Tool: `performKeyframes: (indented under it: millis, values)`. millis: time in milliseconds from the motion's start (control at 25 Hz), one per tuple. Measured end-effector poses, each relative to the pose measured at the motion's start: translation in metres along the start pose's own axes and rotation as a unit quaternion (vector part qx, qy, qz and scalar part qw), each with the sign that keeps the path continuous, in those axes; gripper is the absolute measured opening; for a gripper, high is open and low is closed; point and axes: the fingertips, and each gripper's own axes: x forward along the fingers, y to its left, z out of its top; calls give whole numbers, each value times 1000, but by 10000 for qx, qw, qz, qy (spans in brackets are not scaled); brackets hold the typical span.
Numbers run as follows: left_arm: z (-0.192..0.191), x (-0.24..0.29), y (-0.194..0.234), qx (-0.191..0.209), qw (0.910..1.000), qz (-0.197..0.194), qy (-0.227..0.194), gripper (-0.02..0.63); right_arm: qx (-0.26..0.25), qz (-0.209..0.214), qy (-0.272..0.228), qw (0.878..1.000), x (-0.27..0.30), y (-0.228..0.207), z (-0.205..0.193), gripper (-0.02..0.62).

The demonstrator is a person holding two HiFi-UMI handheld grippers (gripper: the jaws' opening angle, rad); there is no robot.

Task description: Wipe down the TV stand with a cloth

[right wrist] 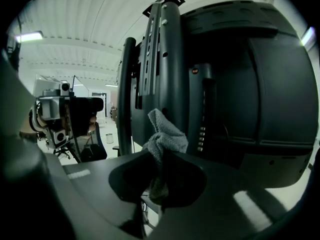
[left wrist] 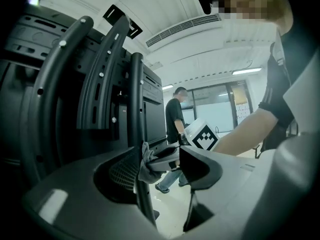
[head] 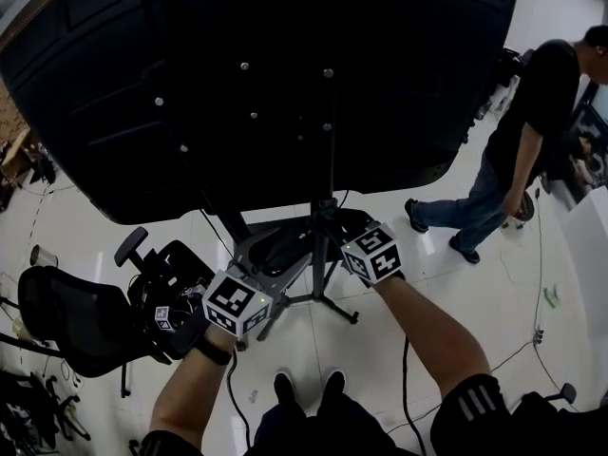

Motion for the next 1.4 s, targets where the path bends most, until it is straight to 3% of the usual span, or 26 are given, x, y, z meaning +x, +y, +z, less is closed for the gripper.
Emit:
performKeyframes:
  millis: [640, 1080, 1400]
  values:
    - [-110, -5, 3, -536, 9968, 35, 585, 273, 492, -30, 1027, 9935, 48, 7, -159, 40]
    - [-209, -6, 9, -783, 9913, 53, 1058, 275, 744, -9, 1780, 9812, 90, 6, -275, 41]
    - [-274, -4, 14, -1190, 9851, 147, 1233, 275, 852, -55, 2366, 9678, 113, 3, -358, 43]
